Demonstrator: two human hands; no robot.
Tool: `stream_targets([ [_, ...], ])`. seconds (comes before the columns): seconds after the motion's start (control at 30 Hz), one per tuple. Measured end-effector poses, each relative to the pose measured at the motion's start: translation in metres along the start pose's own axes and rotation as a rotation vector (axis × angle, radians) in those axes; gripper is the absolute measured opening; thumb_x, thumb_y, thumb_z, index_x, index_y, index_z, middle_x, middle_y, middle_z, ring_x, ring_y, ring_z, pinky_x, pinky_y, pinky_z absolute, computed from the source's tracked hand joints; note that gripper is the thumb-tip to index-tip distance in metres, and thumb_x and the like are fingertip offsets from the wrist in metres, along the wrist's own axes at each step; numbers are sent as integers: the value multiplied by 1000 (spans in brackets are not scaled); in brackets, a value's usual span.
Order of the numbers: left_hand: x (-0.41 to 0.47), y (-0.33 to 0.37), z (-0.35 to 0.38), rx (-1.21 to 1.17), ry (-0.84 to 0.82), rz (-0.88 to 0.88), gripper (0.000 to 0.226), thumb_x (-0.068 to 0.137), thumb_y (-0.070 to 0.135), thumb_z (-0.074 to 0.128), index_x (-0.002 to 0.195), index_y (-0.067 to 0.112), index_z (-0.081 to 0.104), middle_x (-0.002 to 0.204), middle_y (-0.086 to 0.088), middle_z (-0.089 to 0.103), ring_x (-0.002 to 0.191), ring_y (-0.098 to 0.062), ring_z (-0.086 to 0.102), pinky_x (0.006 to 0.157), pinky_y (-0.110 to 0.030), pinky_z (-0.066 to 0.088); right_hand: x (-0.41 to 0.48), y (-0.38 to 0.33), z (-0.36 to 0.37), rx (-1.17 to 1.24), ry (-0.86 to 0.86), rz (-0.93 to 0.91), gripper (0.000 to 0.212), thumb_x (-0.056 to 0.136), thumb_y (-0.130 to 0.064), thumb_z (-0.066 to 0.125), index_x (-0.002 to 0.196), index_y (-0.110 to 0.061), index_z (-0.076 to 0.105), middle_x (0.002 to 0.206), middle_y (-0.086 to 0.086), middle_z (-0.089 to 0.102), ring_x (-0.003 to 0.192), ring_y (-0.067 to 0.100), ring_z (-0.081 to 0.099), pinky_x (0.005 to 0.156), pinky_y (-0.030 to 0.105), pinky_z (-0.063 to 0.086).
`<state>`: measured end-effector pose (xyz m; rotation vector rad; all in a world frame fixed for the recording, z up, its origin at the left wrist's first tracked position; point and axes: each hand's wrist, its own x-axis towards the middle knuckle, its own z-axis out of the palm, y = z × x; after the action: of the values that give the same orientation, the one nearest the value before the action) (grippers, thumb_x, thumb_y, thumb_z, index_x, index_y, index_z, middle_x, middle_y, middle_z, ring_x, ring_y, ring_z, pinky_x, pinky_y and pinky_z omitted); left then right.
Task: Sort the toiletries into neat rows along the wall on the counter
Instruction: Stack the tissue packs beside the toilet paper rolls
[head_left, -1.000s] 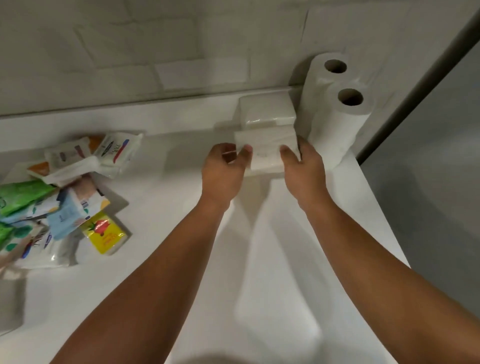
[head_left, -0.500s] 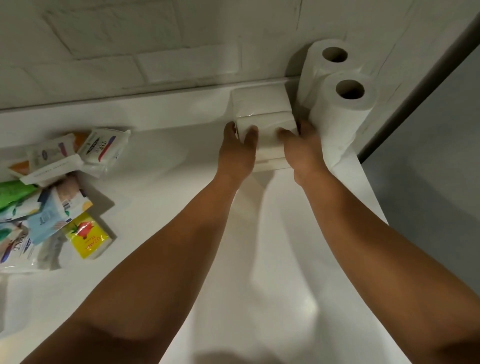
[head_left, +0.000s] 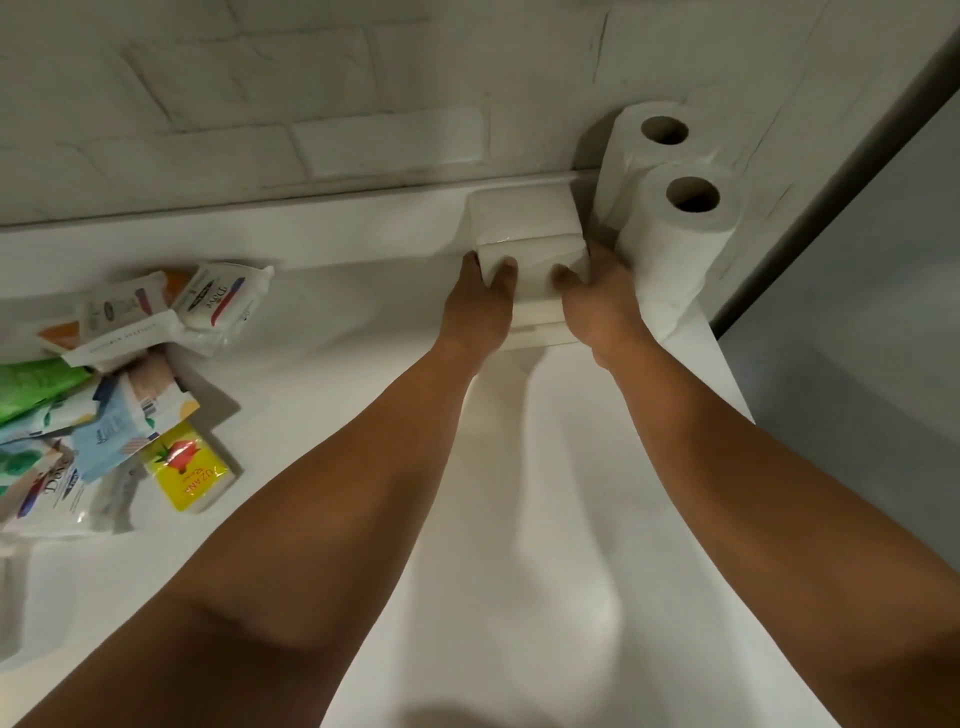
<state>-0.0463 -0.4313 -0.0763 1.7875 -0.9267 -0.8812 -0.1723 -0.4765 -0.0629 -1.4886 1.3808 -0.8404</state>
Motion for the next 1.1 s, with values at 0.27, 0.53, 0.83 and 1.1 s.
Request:
stream_targets([
  [0.27,-21,19,-22,42,75,-2,70,100,55,42,156,19,21,156,-6,40,139,-25,42,106,-26,32,-20,-22,6,-599,71,-266,59,99,-19,45,153,-7,22,157,13,30,145,31,26,118,41,27],
  [0.53,-99,-10,-118,160,159,321,47,98,44,53,138,19,51,137,5,57,125,-13,53,105,-31,44,-118,-52,46,-404,39,-491,48,94,-21,55,140,-10,48,148,6,47,138,20,41,113,28,34],
  [0.83,-210,-85,-281,341,306,320,33,96,35,61,127,24,59,119,17,57,116,-11,54,99,-33,46,-250,-65,158,-266,-201,-520,35,92,-22,62,126,-13,61,134,0,59,128,14,52,109,26,38],
  [1.1,-266,-162,-413,557,421,237,35,92,22,66,126,17,60,128,2,62,120,-20,50,100,-21,33,-333,-80,269,-291,-407,-532,40,92,-29,61,130,-16,58,137,-1,57,128,14,50,108,22,36],
])
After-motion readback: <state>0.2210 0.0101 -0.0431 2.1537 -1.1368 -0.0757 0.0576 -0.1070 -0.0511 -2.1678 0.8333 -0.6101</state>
